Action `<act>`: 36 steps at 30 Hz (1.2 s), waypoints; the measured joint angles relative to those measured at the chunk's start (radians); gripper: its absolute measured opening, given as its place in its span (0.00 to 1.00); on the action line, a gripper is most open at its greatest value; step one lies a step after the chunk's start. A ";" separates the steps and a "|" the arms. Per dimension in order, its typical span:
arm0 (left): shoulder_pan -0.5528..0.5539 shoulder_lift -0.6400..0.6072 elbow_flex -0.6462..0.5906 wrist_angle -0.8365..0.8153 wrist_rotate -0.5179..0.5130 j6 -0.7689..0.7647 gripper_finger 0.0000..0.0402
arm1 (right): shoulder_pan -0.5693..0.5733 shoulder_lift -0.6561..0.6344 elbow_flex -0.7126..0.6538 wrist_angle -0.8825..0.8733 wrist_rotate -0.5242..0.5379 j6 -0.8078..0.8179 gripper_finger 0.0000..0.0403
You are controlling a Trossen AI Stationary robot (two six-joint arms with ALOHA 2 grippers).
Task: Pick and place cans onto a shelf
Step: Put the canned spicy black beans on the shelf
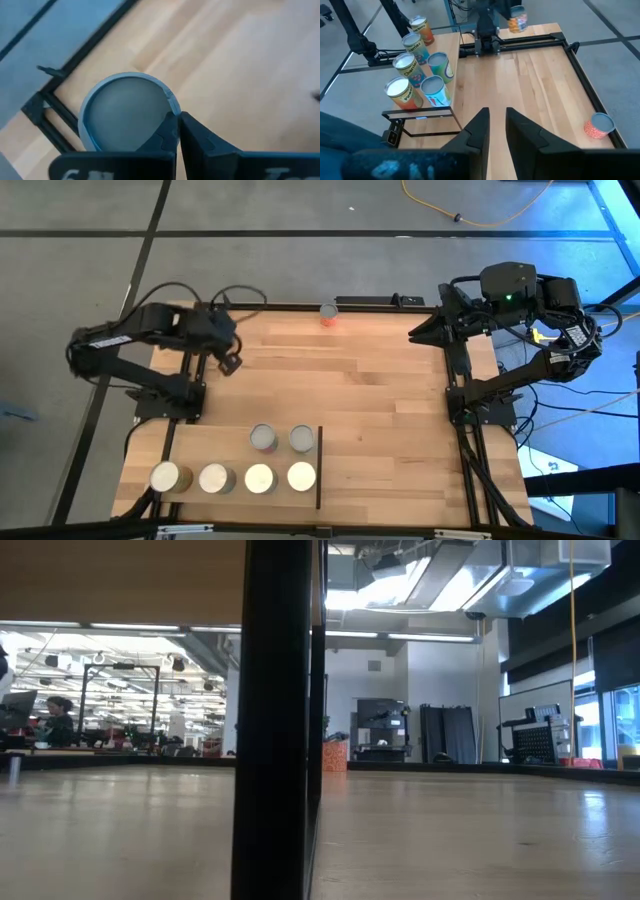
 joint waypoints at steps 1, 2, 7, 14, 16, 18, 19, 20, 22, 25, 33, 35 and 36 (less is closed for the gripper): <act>-0.039 0.000 0.009 -0.025 0.003 -0.025 0.00 | 0.000 0.000 0.000 0.000 0.000 0.000 0.16; -0.077 0.000 0.015 -0.049 0.004 -0.057 0.00 | 0.000 0.000 0.000 0.000 0.000 0.000 0.16; -0.251 -0.001 0.046 -0.123 0.047 -0.161 0.00 | 0.000 0.000 0.000 0.000 0.000 0.001 0.16; -0.493 -0.005 0.083 -0.131 0.122 -0.238 0.00 | 0.000 0.000 0.000 0.000 -0.001 0.001 0.16; -0.555 -0.006 0.098 -0.132 0.143 -0.261 0.00 | 0.000 0.000 0.000 0.000 -0.001 0.001 0.16; -0.623 -0.007 0.109 -0.132 0.161 -0.299 0.00 | 0.000 0.000 0.000 0.000 -0.001 0.000 0.16; -0.658 -0.007 0.112 -0.131 0.164 -0.320 0.00 | 0.000 0.000 0.000 0.000 -0.001 0.000 0.16; -0.693 -0.010 0.114 -0.131 0.172 -0.343 0.00 | 0.000 0.000 0.000 0.000 -0.002 0.000 0.16; -0.760 -0.020 0.116 -0.131 0.193 -0.398 0.00 | 0.000 0.000 0.000 0.000 -0.003 0.002 0.16; -0.859 -0.023 0.117 -0.132 0.204 -0.475 0.00 | 0.000 0.000 0.000 0.000 -0.004 0.002 0.16; -1.087 -0.023 0.117 -0.131 0.234 -0.709 0.00 | 0.000 0.000 0.000 0.000 -0.004 0.002 0.16; -1.133 -0.023 0.114 -0.131 0.234 -0.782 0.00 | 0.000 0.000 0.000 0.000 -0.004 0.004 0.16; -1.156 -0.023 0.106 -0.130 0.234 -0.816 0.00 | 0.000 0.000 0.000 0.000 -0.004 0.006 0.16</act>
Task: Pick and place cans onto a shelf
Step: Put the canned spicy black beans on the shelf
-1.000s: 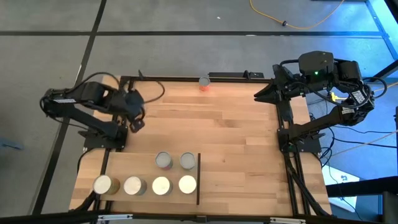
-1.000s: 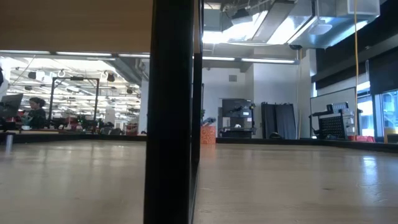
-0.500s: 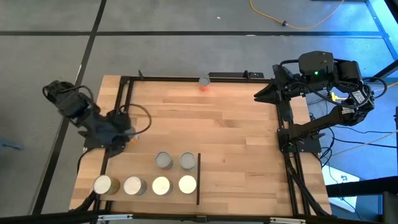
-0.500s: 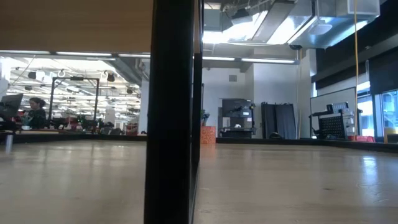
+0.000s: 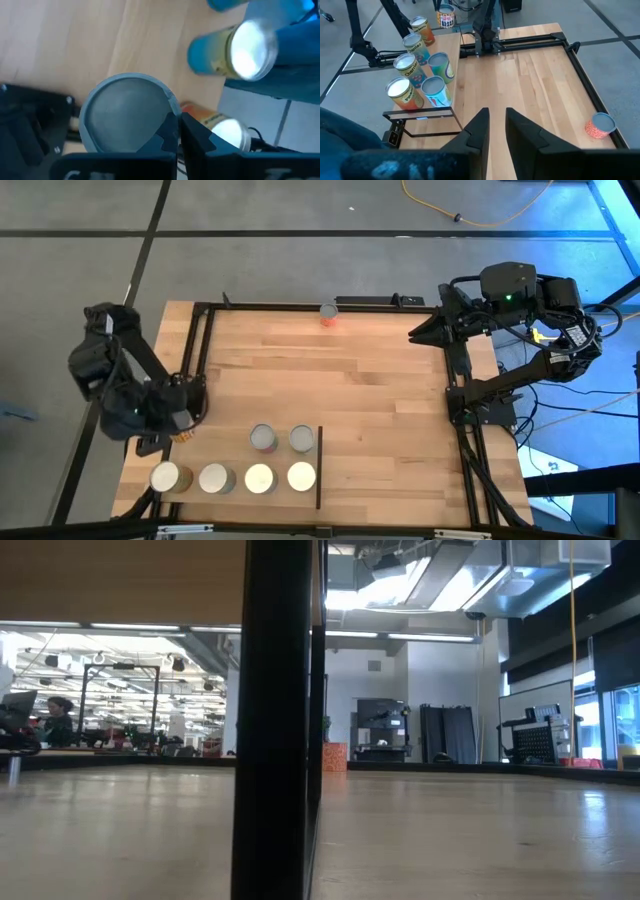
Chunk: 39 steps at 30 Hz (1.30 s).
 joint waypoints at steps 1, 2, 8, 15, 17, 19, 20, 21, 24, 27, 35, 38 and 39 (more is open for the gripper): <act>-0.021 0.001 -0.012 0.000 -0.001 -0.030 0.00 | 0.000 0.000 0.000 0.000 0.000 0.000 0.16; -0.042 0.005 -0.026 0.000 -0.002 -0.051 0.00 | 0.000 0.000 0.000 0.000 0.000 0.001 0.16; -0.137 0.032 -0.124 0.065 -0.043 -0.124 0.00 | 0.000 0.000 0.000 0.001 0.000 0.021 0.16; -0.188 0.053 -0.203 0.114 -0.085 -0.179 0.00 | 0.000 0.000 0.000 0.001 0.000 0.025 0.16; -0.193 0.054 -0.228 0.139 -0.087 -0.180 0.00 | 0.000 0.000 0.000 0.001 0.000 0.025 0.16; -0.194 0.053 -0.248 0.160 -0.099 -0.179 0.00 | 0.000 0.000 0.000 0.001 0.000 0.025 0.16; -0.194 0.053 -0.255 0.167 -0.101 -0.178 0.00 | 0.000 0.000 0.000 0.001 0.000 0.025 0.16; -0.194 0.054 -0.260 0.170 -0.101 -0.178 0.00 | 0.000 0.000 0.000 0.001 0.000 0.025 0.16; -0.194 0.053 -0.273 0.175 -0.101 -0.179 0.00 | 0.000 0.000 0.000 0.001 0.000 0.026 0.16; -0.194 0.053 -0.282 0.175 -0.100 -0.178 0.03 | 0.000 0.000 0.000 0.001 0.000 0.026 0.16; -0.194 0.053 -0.288 0.177 -0.100 -0.204 0.09 | 0.000 0.000 0.000 0.001 0.000 0.026 0.16; -0.194 0.053 -0.288 0.182 -0.098 -0.207 0.10 | 0.000 0.000 0.000 0.001 0.000 0.026 0.16; -0.194 0.053 -0.288 0.185 -0.098 -0.211 0.10 | 0.000 0.000 0.000 0.001 0.000 0.026 0.16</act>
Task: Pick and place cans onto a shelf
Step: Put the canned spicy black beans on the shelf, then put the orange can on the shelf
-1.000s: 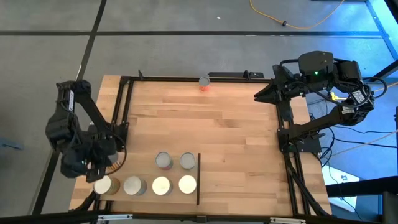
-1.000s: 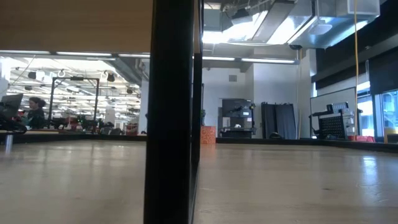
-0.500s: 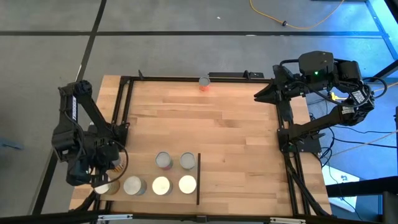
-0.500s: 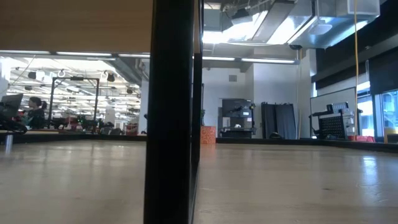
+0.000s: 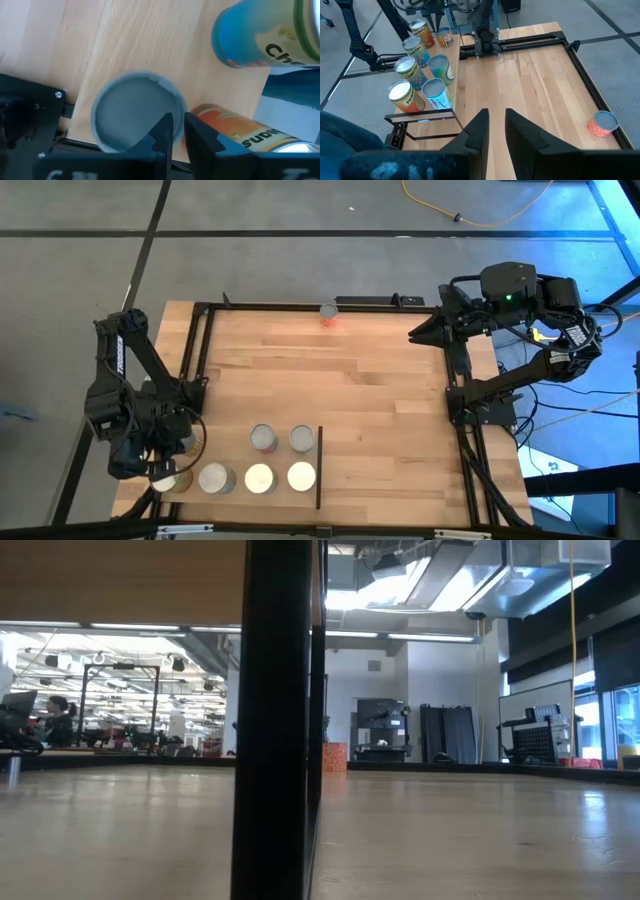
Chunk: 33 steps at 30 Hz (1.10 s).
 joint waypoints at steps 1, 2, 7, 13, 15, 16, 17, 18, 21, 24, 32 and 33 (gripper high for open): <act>0.000 0.000 0.000 0.005 0.000 -0.007 0.10 | 0.000 0.000 0.000 0.000 0.000 0.000 0.16; 0.000 0.000 0.000 0.009 0.001 -0.011 0.10 | 0.000 0.000 0.000 0.000 0.000 0.000 0.16; 0.000 -0.001 0.032 0.010 -0.025 -0.018 0.10 | 0.000 0.000 0.000 0.000 0.000 0.000 0.16; 0.000 -0.002 0.146 -0.043 -0.184 -0.013 0.10 | 0.000 0.011 0.000 0.010 0.039 0.007 0.16; 0.000 -0.002 0.182 -0.074 -0.269 -0.013 0.10 | -0.001 0.029 0.000 0.031 0.116 0.040 0.16; 0.000 -0.002 0.200 -0.088 -0.322 -0.012 0.10 | -0.005 0.042 0.000 0.031 0.144 0.052 0.16; 0.000 -0.002 0.217 -0.100 -0.377 -0.010 0.10 | -0.015 0.056 0.000 0.030 0.162 0.053 0.16; 0.000 -0.002 0.234 -0.112 -0.429 -0.010 0.10 | -0.027 0.072 0.000 0.030 0.169 0.053 0.16; 0.000 -0.002 0.288 -0.153 -0.552 -0.009 0.10 | -0.072 0.130 0.000 0.034 0.170 0.047 0.16; 0.000 -0.003 0.324 -0.173 -0.646 0.009 0.10 | -0.148 0.196 0.000 0.045 0.169 0.024 0.16; 0.001 -0.003 0.352 -0.184 -0.761 0.069 0.10 | -0.441 0.380 0.000 0.049 0.009 -0.028 0.16; 0.001 -0.003 0.352 -0.186 -0.770 0.069 0.10 | -0.471 0.407 0.000 0.054 -0.033 -0.035 0.16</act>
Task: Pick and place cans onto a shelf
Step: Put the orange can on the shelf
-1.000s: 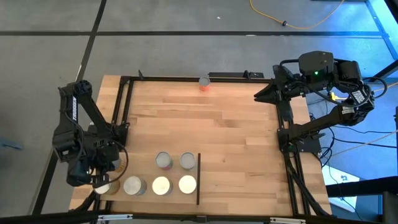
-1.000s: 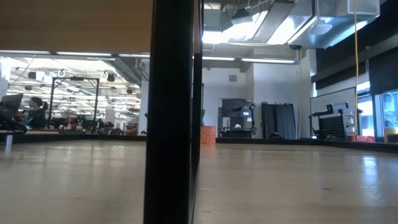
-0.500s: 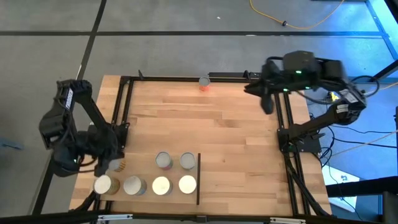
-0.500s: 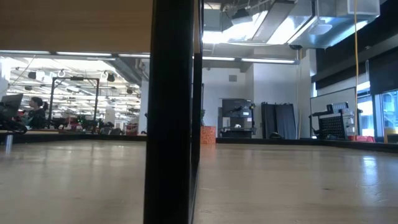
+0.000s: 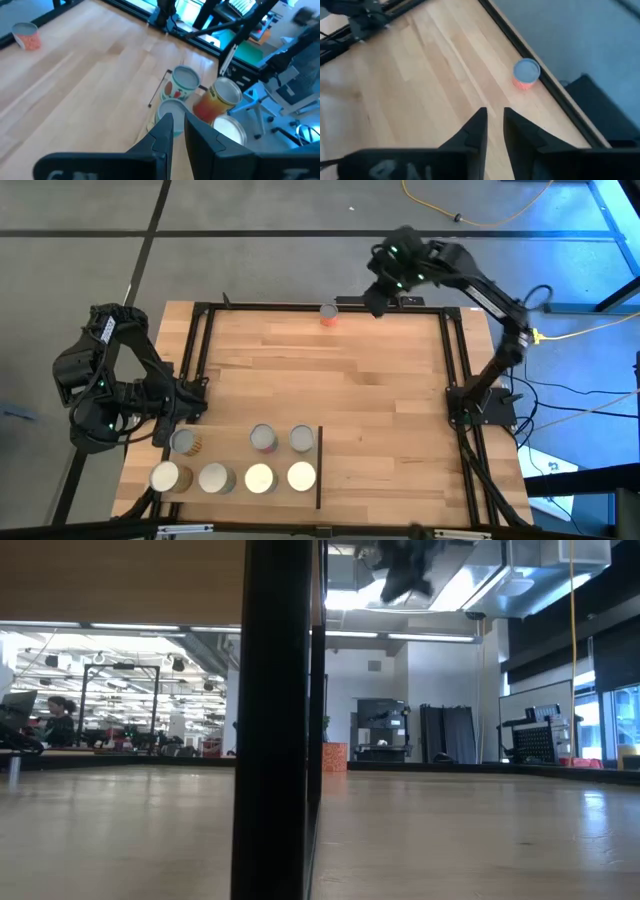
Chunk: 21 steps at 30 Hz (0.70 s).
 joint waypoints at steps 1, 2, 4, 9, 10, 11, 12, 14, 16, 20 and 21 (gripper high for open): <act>0.000 0.000 0.000 0.000 -0.004 0.000 0.10 | -0.025 0.027 0.000 0.009 -0.028 -0.024 0.16; 0.000 0.000 0.000 0.000 -0.005 0.003 0.10 | -0.047 0.054 0.000 0.018 -0.040 -0.058 0.16; 0.000 0.000 0.000 0.000 -0.006 0.024 0.10 | -0.074 0.107 0.000 0.045 -0.047 -0.158 0.16; 0.000 -0.001 0.000 0.000 -0.020 0.072 0.10 | -0.097 0.228 0.000 0.116 -0.050 -0.395 0.16; 0.000 -0.002 0.000 0.000 -0.029 0.078 0.10 | -0.098 0.247 0.000 0.123 -0.050 -0.446 0.16; 0.000 -0.003 0.000 0.000 -0.040 0.079 0.10 | -0.098 0.267 0.000 0.131 -0.050 -0.489 0.16; 0.000 -0.004 0.000 0.000 -0.049 0.079 0.10 | -0.098 0.287 0.000 0.139 -0.050 -0.525 0.16; 0.000 -0.004 0.000 0.000 -0.053 0.085 0.10 | -0.098 0.321 0.000 0.141 -0.050 -0.607 0.16; 0.002 -0.004 0.000 0.000 -0.062 0.097 0.10 | -0.098 0.352 0.000 0.139 -0.050 -0.684 0.16; 0.032 -0.004 0.000 0.000 -0.110 0.105 0.10 | -0.098 0.406 0.000 0.144 -0.049 -0.810 0.16; 0.045 -0.005 0.000 0.000 -0.118 0.105 0.10 | -0.098 0.419 0.000 0.155 -0.050 -0.831 0.16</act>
